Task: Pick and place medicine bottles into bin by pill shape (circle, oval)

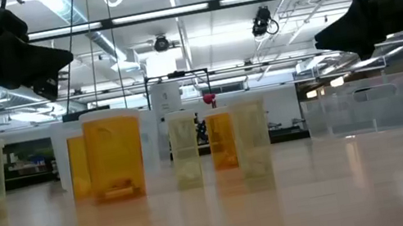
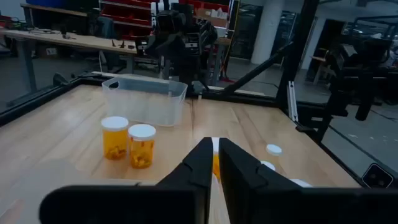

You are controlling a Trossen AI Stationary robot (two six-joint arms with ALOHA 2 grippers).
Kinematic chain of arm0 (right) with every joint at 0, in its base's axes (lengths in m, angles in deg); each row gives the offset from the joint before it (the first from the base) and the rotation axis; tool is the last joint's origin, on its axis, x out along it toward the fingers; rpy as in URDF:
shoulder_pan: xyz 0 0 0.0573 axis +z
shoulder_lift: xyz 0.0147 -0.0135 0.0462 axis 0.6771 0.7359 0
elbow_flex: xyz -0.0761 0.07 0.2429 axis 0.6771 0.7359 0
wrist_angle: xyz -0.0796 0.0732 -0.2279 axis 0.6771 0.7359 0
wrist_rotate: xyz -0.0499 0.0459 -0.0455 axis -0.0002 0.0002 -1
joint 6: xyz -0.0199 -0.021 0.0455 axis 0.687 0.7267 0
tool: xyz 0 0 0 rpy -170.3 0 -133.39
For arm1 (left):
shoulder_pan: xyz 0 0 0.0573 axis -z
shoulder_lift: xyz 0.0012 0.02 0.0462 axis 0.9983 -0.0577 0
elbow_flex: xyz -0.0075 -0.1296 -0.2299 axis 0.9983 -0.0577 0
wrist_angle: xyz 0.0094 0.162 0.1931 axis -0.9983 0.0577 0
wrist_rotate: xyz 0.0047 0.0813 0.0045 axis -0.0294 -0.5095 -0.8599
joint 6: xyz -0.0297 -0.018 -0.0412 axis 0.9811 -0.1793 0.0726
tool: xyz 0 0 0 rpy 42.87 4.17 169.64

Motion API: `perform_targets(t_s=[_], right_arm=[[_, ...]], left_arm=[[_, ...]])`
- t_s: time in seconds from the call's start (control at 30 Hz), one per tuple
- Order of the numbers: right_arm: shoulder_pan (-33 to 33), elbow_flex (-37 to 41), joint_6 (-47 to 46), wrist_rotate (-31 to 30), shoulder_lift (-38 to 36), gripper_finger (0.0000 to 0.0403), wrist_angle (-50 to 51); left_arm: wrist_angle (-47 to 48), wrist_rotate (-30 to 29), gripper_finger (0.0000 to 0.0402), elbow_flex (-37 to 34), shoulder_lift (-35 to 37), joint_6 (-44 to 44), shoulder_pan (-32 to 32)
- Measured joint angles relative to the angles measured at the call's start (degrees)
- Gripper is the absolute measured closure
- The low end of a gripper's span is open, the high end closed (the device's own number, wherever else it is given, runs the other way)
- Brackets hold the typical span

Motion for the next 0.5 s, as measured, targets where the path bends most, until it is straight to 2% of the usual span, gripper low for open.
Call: perform_targets(t_s=[0.5], right_arm=[[0.0,0.0,0.0,0.0,0.0,0.0266,0.0]], left_arm=[[0.0,0.0,0.0374,0.0,0.0,0.0,0.0]])
